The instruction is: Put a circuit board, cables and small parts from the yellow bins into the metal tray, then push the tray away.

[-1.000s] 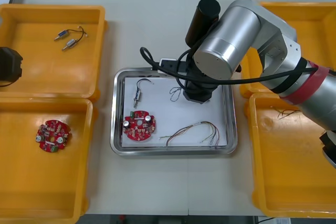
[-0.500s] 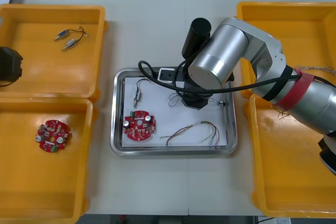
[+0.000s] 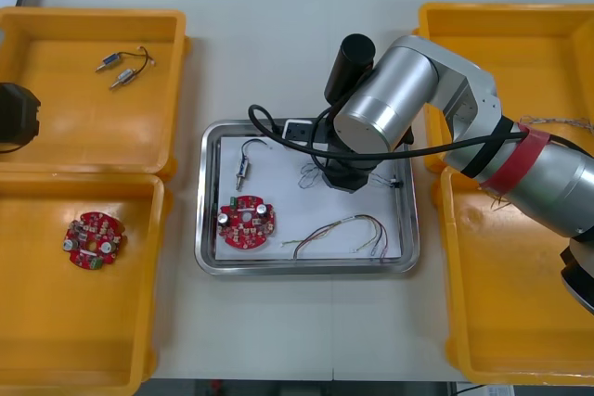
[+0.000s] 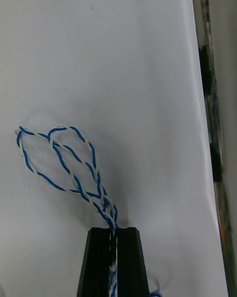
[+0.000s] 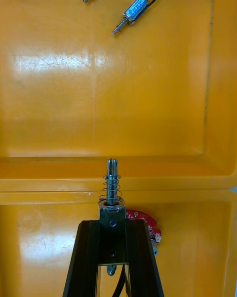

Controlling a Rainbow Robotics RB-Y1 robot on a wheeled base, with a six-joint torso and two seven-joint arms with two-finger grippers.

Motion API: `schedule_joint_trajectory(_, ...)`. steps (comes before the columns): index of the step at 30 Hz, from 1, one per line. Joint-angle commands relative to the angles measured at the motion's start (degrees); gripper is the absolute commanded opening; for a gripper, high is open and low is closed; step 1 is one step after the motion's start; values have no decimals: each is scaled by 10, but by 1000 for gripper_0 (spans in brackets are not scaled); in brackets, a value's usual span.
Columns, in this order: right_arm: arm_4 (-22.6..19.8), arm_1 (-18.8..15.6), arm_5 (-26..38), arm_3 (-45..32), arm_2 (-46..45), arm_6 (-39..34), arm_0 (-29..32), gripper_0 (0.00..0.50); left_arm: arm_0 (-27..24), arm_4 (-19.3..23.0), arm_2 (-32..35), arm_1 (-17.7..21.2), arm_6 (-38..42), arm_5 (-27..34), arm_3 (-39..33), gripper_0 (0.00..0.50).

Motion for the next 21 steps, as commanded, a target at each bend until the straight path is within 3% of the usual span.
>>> schedule_joint_trajectory(1,-1,11,-6,-6,-1,22,-1,403,9,3,-2,20,-59,4,-23,0)
schedule_joint_trajectory(2,-3,11,-5,-6,-4,24,-1,500,10,4,-3,20,-59,4,-24,0)
schedule_joint_trajectory(9,-15,11,23,-20,-40,31,-1,500,10,4,-2,20,-56,4,-23,0)
schedule_joint_trajectory(21,-12,11,139,-96,-119,31,-1,500,9,11,-3,20,-40,4,-24,0)
